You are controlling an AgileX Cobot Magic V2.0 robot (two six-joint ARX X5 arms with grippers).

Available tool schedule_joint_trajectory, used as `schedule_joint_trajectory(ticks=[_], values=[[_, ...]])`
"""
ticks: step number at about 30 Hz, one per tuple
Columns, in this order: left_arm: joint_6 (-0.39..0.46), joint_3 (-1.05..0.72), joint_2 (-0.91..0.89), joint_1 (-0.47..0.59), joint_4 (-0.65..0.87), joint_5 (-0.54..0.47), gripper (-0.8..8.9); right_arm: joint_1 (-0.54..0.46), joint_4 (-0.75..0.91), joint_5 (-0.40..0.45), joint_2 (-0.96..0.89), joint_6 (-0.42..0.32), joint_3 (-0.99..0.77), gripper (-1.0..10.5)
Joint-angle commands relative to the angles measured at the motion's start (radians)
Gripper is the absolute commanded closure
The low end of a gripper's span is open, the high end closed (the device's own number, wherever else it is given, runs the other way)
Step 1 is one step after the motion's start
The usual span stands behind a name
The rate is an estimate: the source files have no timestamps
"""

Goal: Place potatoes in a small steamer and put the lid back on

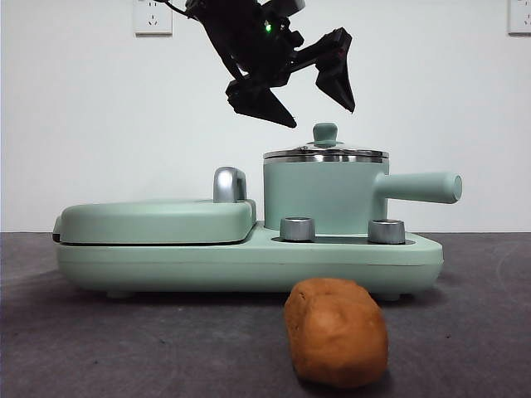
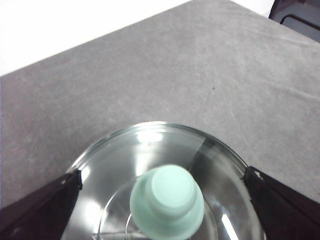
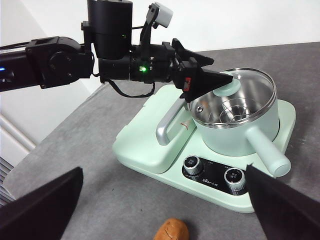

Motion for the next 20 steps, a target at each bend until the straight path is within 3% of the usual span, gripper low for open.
schedule_joint_trajectory(ticks=[1,20], values=[[0.011,0.031,0.033,-0.01,0.02,-0.002,2.9,0.003,0.006,0.0,0.006,-0.007,0.018,4.3],[0.068,0.031,0.048,-0.03,0.008,-0.002,2.98,0.003,0.005,0.0,0.006,-0.007,0.018,4.3]])
